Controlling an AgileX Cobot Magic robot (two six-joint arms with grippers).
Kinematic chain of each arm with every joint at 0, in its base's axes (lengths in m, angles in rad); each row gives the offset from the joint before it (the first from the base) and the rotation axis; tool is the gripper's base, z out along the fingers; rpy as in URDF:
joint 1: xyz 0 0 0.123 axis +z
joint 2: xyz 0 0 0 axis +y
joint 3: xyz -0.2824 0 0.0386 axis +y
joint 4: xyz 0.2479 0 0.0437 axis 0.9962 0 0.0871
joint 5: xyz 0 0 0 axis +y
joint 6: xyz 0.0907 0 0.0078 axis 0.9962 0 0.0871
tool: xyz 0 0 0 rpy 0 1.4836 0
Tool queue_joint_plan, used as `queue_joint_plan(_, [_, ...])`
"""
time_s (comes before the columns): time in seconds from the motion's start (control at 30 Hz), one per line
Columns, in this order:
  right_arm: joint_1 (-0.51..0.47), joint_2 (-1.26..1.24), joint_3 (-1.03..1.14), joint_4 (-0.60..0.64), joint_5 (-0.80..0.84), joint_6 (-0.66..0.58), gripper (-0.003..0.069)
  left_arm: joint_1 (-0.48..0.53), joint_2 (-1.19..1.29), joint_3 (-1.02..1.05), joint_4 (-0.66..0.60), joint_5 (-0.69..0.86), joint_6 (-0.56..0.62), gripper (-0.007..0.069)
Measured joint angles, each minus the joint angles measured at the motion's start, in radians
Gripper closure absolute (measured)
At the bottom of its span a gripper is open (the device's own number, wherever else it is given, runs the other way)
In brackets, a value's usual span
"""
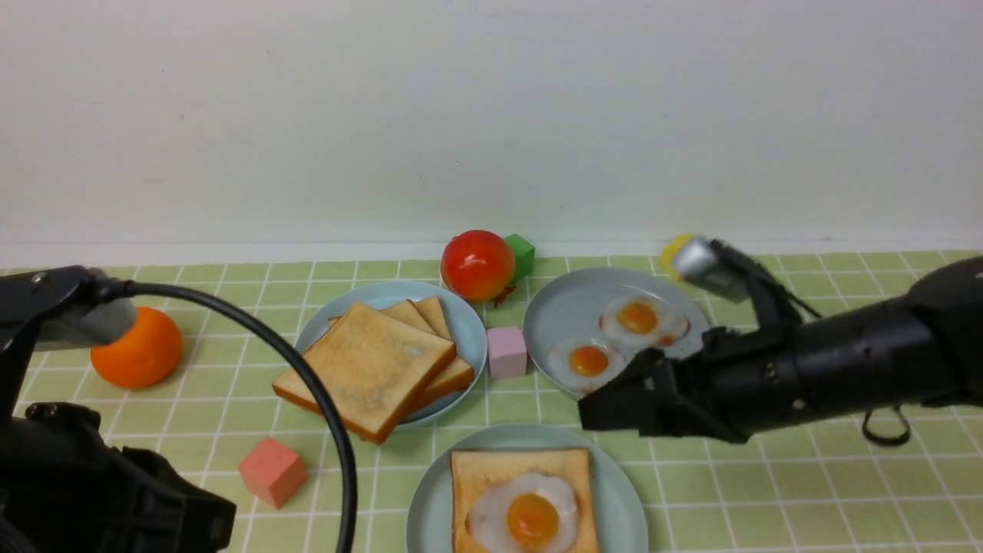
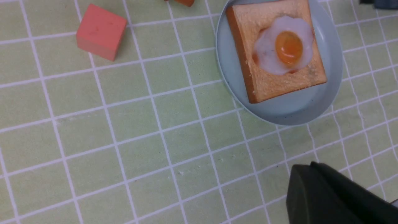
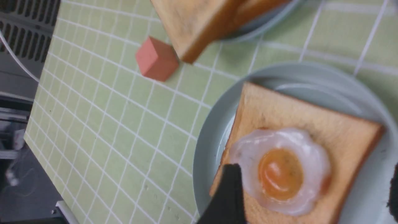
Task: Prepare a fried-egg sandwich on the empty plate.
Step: Use the left arm to grab a slice of bread
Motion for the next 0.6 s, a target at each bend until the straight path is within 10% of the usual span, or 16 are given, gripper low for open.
queue_joint_plan(0.3, [0.046,-0.296,-0.309,-0.684,0.226,0.521,0.0094,0.0,0.091,0.001,0.03,-0.17,-0.12,0.062])
queue_joint_plan(0.6, [0.375,-0.531,-0.184,-0.805,0.054,0.553,0.027,0.2,0.412,-0.148,-0.103,-0.163,-0.007,0.0617])
